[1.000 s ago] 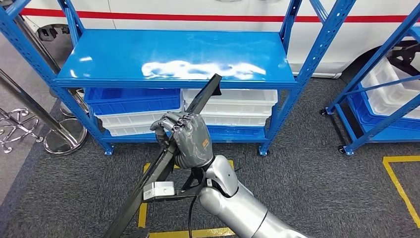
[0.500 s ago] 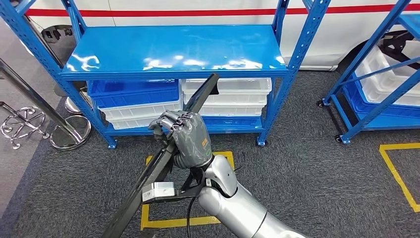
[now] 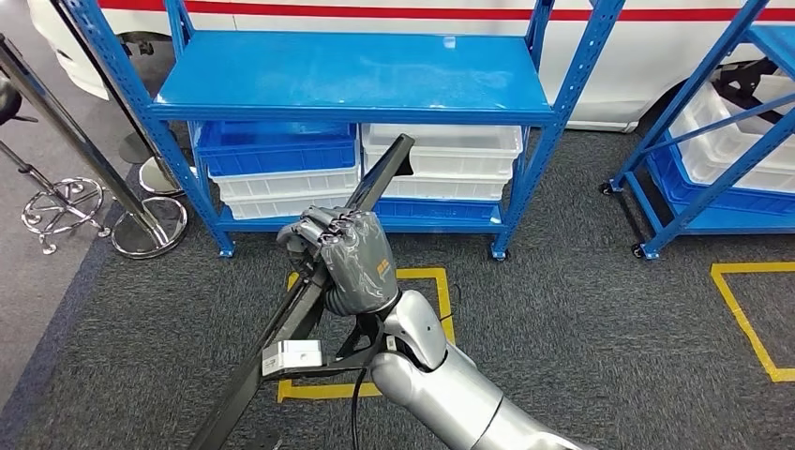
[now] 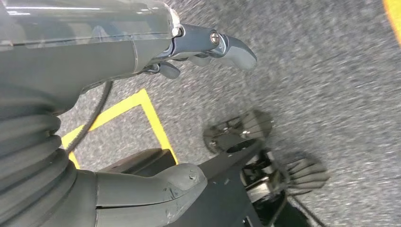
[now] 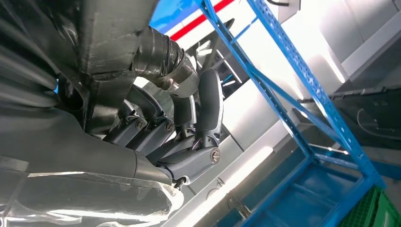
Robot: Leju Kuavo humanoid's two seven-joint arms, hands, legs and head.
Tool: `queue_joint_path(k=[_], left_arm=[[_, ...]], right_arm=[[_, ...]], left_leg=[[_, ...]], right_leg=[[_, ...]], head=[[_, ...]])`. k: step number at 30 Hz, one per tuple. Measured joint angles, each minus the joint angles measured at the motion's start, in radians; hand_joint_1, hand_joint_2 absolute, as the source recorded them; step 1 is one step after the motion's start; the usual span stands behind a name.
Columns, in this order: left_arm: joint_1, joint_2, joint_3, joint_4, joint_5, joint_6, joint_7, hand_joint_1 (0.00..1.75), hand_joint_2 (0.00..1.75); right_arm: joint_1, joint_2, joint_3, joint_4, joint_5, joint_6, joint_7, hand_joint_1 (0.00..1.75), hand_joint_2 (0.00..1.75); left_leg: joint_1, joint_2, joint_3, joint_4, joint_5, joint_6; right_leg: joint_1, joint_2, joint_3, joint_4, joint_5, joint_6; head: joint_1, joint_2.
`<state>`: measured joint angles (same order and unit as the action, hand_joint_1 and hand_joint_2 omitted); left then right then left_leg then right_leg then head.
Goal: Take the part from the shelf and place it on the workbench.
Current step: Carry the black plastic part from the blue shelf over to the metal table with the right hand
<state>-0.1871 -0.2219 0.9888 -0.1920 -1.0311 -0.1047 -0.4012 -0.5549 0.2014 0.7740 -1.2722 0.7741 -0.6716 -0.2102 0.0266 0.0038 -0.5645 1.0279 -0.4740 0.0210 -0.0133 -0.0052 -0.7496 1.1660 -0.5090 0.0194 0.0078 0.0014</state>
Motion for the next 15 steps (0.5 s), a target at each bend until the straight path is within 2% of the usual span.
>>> queue_joint_path(k=[1,2,3,4,5,6,7,8,9,10,11,12,13,14,15], left_arm=[[0.0,0.0,0.0,0.0,0.0,0.0,0.0,0.0,1.75],[0.0,0.0,0.0,0.0,0.0,0.0,0.0,0.0,1.75],[0.001,0.001,0.0,0.0,0.0,0.0,0.0,0.0,1.75],[0.001,0.001,0.0,0.0,0.0,-0.001,-0.001,0.0,1.75],[0.001,0.001,0.0,0.0,0.0,-0.002,-0.002,0.0,1.75],[0.0,0.001,0.0,0.0,0.001,-0.003,-0.004,0.0,1.75],[0.0,0.0,0.0,0.0,0.002,-0.004,-0.006,0.0,1.75],[0.0,0.0,0.0,0.0,0.004,-0.005,-0.008,0.0,1.75],[0.0,0.0,0.0,0.0,0.004,-0.006,-0.01,0.0,1.75],[0.0,0.0,0.0,0.0,0.005,-0.006,-0.012,0.0,1.75],[0.0,0.0,0.0,0.0,0.006,-0.007,-0.013,0.0,1.75],[0.0,0.0,0.0,0.0,0.007,-0.007,-0.013,0.0,1.75],[0.001,0.0,0.0,0.0,0.007,-0.008,-0.014,0.0,1.75],[0.003,0.0,0.0,0.0,0.008,-0.008,-0.015,0.0,1.75],[0.004,0.001,0.0,0.0,0.008,-0.009,-0.016,0.0,1.75]], right_arm=[[0.0,0.0,0.0,0.002,0.002,-0.001,0.0,1.75,1.75],[0.0,0.0,0.0,0.005,0.003,-0.002,0.0,1.75,1.75],[0.0,0.0,0.0,0.007,0.004,-0.002,0.0,1.75,1.75],[0.0,0.0,0.0,0.008,0.005,-0.002,0.0,1.75,1.75],[0.0,0.0,0.0,0.009,0.005,-0.003,0.0,1.75,1.75],[-0.001,0.001,0.0,0.009,0.005,-0.003,0.0,1.75,1.75],[-0.002,0.002,0.0,0.009,0.006,-0.003,0.0,1.75,1.75],[-0.004,0.004,0.0,0.009,0.006,-0.003,0.0,1.75,1.75],[-0.007,0.006,0.0,0.009,0.006,-0.003,0.0,1.75,1.75],[-0.009,0.008,0.0,0.009,0.005,-0.004,0.0,1.75,1.75],[-0.01,0.008,0.0,0.01,0.005,-0.004,0.0,1.75,1.75],[-0.011,0.009,0.0,0.011,0.005,-0.005,0.0,1.75,1.75],[-0.011,0.009,0.0,0.013,0.004,-0.005,0.0,1.75,1.75],[-0.011,0.01,0.0,0.014,0.004,-0.006,0.0,1.75,1.75],[-0.011,0.011,0.0,0.016,0.003,-0.006,0.0,1.75,1.75]], left_leg=[[-0.002,0.001,-0.019,0.001,0.015,0.003],[-0.004,0.002,-0.038,0.001,0.029,0.004],[-0.005,0.003,-0.057,0.002,0.044,0.004],[-0.007,0.003,-0.076,0.003,0.058,0.003],[-0.009,0.004,-0.094,0.003,0.072,0.001],[-0.01,0.004,-0.109,0.003,0.085,-0.001],[-0.011,0.003,-0.12,0.003,0.097,-0.004],[-0.011,0.003,-0.126,0.002,0.109,-0.009],[-0.009,0.003,-0.129,-0.003,0.121,-0.014],[-0.006,0.004,-0.13,-0.011,0.135,-0.021],[-0.005,0.004,-0.131,-0.021,0.15,-0.028],[-0.003,0.002,-0.134,-0.027,0.152,-0.034],[-0.002,0.001,-0.141,-0.019,0.132,-0.038],[-0.003,-0.001,-0.151,0.008,0.09,-0.041],[-0.001,-0.001,-0.163,0.058,0.032,-0.043]], right_leg=[[0.0,0.0,-0.011,0.064,-0.047,0.002],[0.0,0.0,-0.015,0.122,-0.07,0.003],[0.0,0.001,-0.009,0.162,-0.065,0.002],[0.001,0.001,0.01,0.174,-0.041,-0.002],[0.002,0.002,0.047,0.152,-0.011,-0.007],[0.005,0.003,0.103,0.098,0.006,-0.016],[0.01,0.004,0.169,0.018,-0.002,-0.025],[0.014,0.005,0.228,-0.06,-0.022,-0.031],[0.02,0.006,0.267,-0.119,-0.04,-0.035],[0.025,0.006,0.283,-0.153,-0.049,-0.037],[0.026,0.006,0.281,-0.165,-0.039,-0.039],[0.026,0.003,0.271,-0.17,-0.021,-0.045],[0.023,0.001,0.261,-0.178,-0.006,-0.054],[0.02,-0.002,0.248,-0.183,0.011,-0.062],[0.02,-0.003,0.231,-0.182,0.025,-0.067]], head=[[0.0,0.0],[0.0,0.0],[0.0,0.0],[0.0,0.0],[0.0,0.0],[0.0,0.0],[0.0,0.0],[-0.001,0.0],[-0.001,0.0],[-0.001,0.0],[-0.001,0.0],[0.0,0.0],[-0.001,0.0],[-0.001,0.0],[-0.001,0.0]])
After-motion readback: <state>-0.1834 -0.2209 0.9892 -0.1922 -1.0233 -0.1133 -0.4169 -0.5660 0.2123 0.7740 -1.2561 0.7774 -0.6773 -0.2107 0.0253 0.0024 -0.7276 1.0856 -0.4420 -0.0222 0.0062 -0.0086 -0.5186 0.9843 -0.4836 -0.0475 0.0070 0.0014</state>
